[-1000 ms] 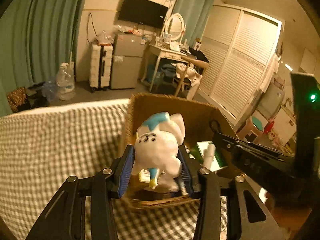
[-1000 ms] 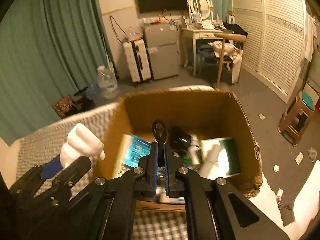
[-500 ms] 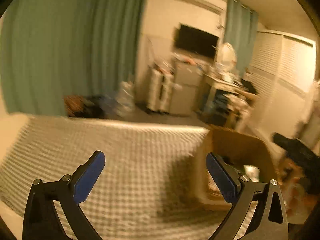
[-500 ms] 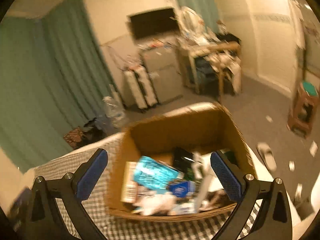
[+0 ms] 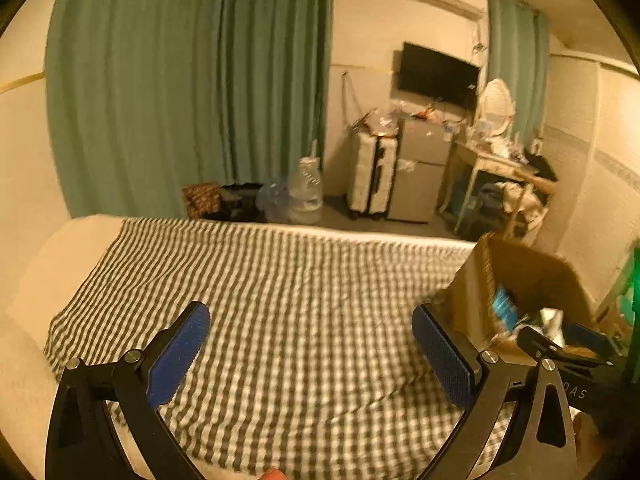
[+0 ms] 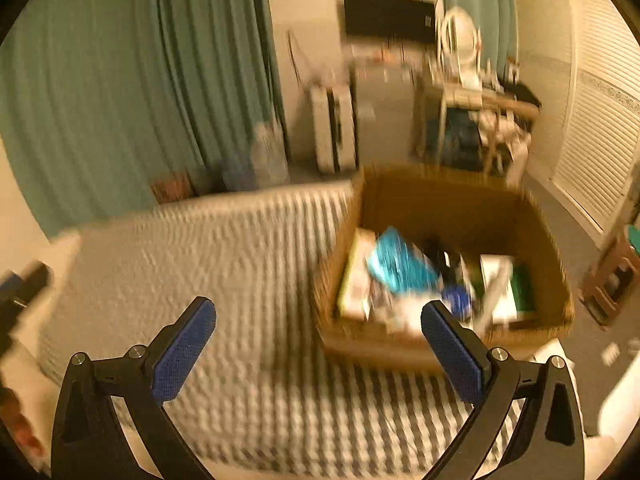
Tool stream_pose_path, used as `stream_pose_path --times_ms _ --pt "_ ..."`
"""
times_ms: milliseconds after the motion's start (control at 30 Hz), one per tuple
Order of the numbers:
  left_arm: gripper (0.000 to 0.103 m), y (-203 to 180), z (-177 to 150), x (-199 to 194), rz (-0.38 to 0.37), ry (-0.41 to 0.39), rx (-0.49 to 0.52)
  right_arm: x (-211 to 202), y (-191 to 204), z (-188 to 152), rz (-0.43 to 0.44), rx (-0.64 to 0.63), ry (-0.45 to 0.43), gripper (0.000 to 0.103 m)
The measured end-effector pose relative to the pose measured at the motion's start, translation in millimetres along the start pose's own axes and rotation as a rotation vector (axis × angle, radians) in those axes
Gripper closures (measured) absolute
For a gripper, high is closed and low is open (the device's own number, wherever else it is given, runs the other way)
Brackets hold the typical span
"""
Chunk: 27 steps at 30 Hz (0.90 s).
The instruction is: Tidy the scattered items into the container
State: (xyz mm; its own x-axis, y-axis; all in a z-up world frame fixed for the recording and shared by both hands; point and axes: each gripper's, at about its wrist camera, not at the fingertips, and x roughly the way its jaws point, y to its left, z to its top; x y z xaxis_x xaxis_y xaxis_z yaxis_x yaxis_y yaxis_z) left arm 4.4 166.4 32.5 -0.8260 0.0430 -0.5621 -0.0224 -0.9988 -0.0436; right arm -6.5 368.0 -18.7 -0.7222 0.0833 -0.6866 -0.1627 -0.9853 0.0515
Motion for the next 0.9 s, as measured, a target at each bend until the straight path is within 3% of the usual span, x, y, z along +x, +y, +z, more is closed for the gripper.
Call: stream_pose_path --times_ms 67,233,333,467,633,900 --pt "0.000 0 -3 8 -0.014 0.016 -0.012 2 -1 -5 -0.029 -0.010 -0.005 0.000" --pt "0.000 -2 0 23 -0.005 0.044 -0.027 -10 -18 8 -0.004 0.116 -0.071 0.000" --pt "0.000 4 -4 19 0.013 0.022 -0.014 -13 -14 9 -0.014 0.071 -0.092 0.000" --pt "0.000 5 -5 28 0.015 0.044 -0.006 1 -10 5 -0.018 0.032 -0.045 0.000" --pt "0.000 7 -8 37 0.042 0.066 -0.005 -2 -13 8 -0.007 0.036 -0.074 0.000" --pt "0.000 10 -15 32 -0.016 0.048 -0.025 -2 -6 9 -0.008 0.007 -0.089 0.000"
